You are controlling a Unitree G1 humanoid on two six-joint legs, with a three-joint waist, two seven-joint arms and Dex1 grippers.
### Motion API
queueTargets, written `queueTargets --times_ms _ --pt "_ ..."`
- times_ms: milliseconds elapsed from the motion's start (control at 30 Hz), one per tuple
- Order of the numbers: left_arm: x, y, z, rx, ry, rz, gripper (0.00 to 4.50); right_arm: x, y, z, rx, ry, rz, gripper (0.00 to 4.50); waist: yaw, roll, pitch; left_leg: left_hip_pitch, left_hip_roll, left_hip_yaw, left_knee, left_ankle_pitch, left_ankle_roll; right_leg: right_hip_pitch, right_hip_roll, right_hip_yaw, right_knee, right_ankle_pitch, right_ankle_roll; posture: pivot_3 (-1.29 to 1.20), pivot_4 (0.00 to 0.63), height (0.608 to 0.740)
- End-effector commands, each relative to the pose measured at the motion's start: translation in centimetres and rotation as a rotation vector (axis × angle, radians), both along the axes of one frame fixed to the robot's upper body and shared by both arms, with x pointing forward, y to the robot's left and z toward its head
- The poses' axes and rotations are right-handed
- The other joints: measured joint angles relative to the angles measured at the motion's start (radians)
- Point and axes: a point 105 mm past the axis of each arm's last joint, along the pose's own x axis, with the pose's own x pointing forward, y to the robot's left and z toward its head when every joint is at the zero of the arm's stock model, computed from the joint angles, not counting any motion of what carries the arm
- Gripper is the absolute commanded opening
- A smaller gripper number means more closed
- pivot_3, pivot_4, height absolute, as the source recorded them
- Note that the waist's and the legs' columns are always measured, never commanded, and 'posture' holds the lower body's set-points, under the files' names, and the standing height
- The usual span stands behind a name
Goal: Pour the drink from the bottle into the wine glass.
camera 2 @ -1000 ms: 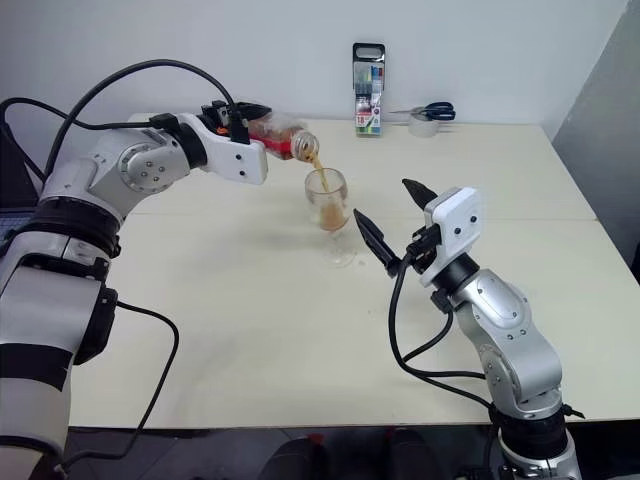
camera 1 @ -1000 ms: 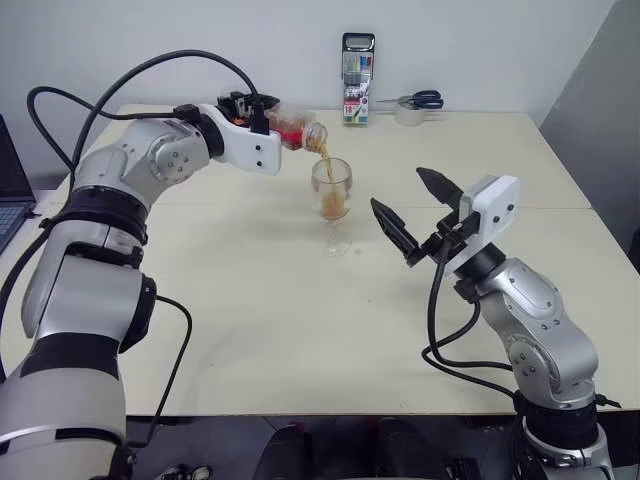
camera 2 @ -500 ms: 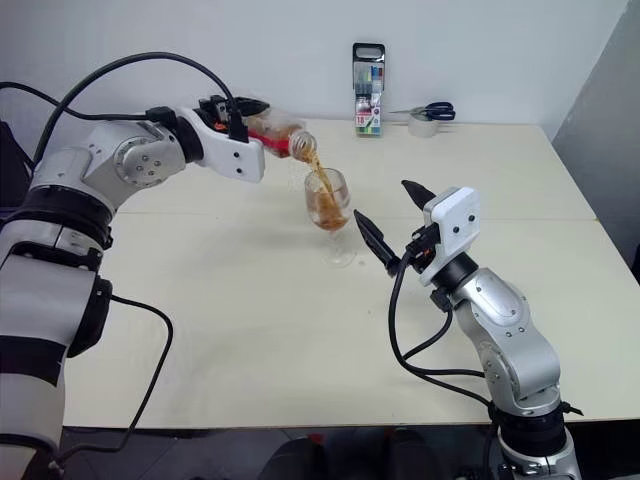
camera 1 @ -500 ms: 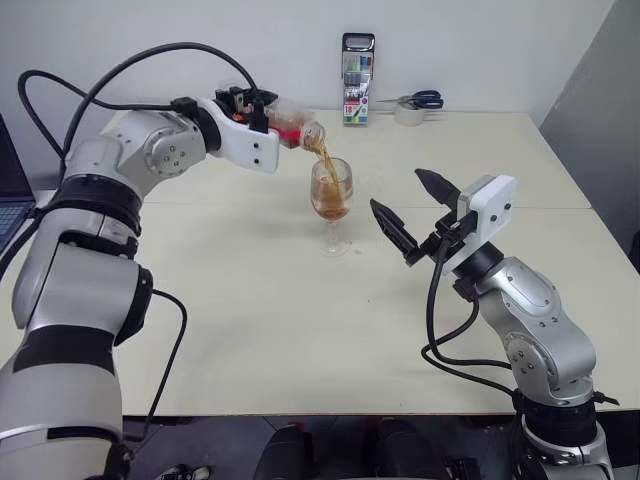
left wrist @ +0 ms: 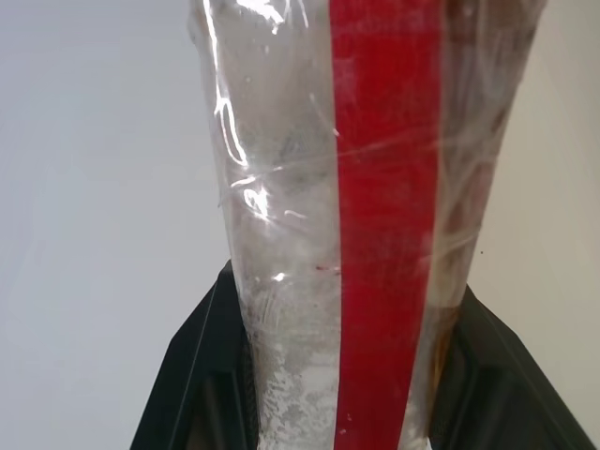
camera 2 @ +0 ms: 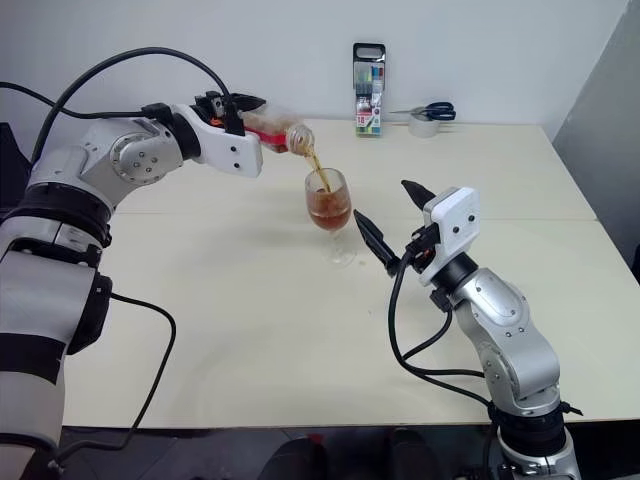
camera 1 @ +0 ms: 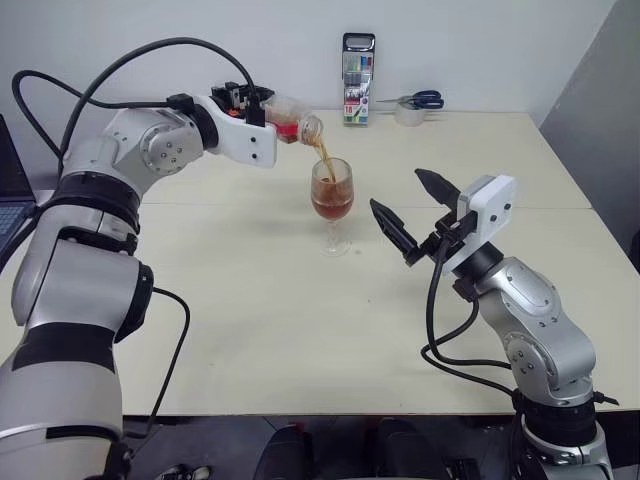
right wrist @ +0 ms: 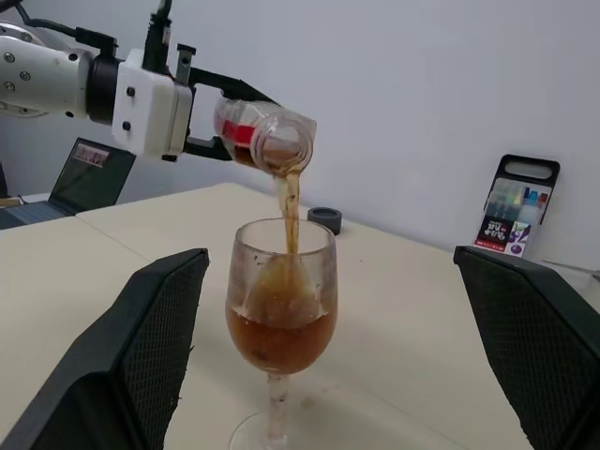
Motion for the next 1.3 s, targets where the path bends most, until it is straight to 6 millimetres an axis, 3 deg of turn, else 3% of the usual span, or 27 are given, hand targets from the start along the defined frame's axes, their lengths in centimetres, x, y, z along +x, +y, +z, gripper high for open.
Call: queueTargets --times_ms 33,267,433,533,633,733,833,967,1167,1300 --pt "-0.4 -0.2 1.2 -0.088 -0.014 -0.027 1.69 -0.8 0.0 1.2 0.005 -0.063 0.012 4.5 -0.001 0.0 0.0 0.0 0.0 0.0 0.0 0.0 0.0 0.0 0.0 0.0 0.0 0.0 0.0 0.0 0.15 0.74" --pt "-0.5 -0.5 -0.3 -0.25 0.105 -0.068 1.69 -0.9 0.1 1.2 -0.002 -0.061 0.025 4.5 -0.002 0.0 0.0 0.0 0.0 0.0 0.0 0.0 0.0 0.0 0.0 0.0 0.001 0.0 0.0 0.0 0.15 0.74" --pt "-0.7 -0.9 -0.2 -0.439 0.186 -0.113 1.69 -1.0 0.4 1.2 -0.011 -0.062 0.048 4.5 -0.002 0.0 0.0 0.0 0.0 0.0 0.001 0.0 0.0 0.0 0.0 0.0 0.001 0.0 0.0 0.0 0.15 0.74" --pt "-0.7 -0.9 0.7 -0.626 0.223 -0.135 1.69 -1.0 0.6 1.3 -0.028 -0.064 0.07 4.5 -0.002 0.0 0.0 0.0 0.0 0.0 0.001 0.0 0.0 0.0 0.0 0.0 0.001 0.0 0.0 0.0 0.15 0.74" --pt "-0.1 0.6 1.8 -0.922 0.254 -0.091 1.69 -1.2 0.7 1.4 -0.048 -0.068 0.098 4.5 -0.003 0.0 0.0 0.0 0.0 0.0 0.001 0.0 0.0 0.0 0.0 0.001 0.002 0.0 0.0 0.0 0.15 0.74" --pt "0.2 2.4 1.6 -1.161 0.263 -0.016 1.69 -1.6 0.8 1.3 -0.071 -0.064 0.131 4.5 -0.007 0.0 0.0 0.001 0.0 0.0 0.001 0.0 0.0 0.0 0.0 0.001 0.003 0.0 0.0 0.0 0.15 0.74" --pt "0.2 3.8 -0.7 -1.37 0.294 0.072 1.69 -2.4 0.8 0.5 -0.121 -0.043 0.191 4.5 -0.006 0.0 -0.001 0.001 0.0 0.0 0.002 0.0 0.0 0.0 0.0 0.002 0.004 0.0 0.0 0.0 0.15 0.74" --pt "-0.7 4.0 -4.0 -1.551 0.357 0.125 1.69 -3.6 0.7 -0.9 -0.162 0.002 0.252 4.5 -0.001 -0.001 -0.001 0.0 0.0 -0.001 0.003 0.0 0.0 0.0 0.0 0.001 0.004 0.0 0.0 0.0 0.15 0.74" --pt "-2.5 3.3 -8.8 -1.566 0.419 0.147 1.69 -3.5 0.8 -1.3 -0.143 0.033 0.267 4.5 -0.002 -0.001 -0.001 0.001 0.0 0.0 0.004 0.0 0.0 0.0 -0.001 0.002 0.006 0.0 0.0 0.0 0.15 0.74" --pt "-3.0 3.4 -10.7 -1.56 0.44 0.14 1.69 -3.2 1.1 -1.1 -0.13 0.033 0.26 4.5 -0.001 -0.001 -0.001 0.003 0.0 0.001 0.004 0.0 0.0 0.0 0.0 0.003 0.008 0.0 0.0 0.0 0.15 0.74"
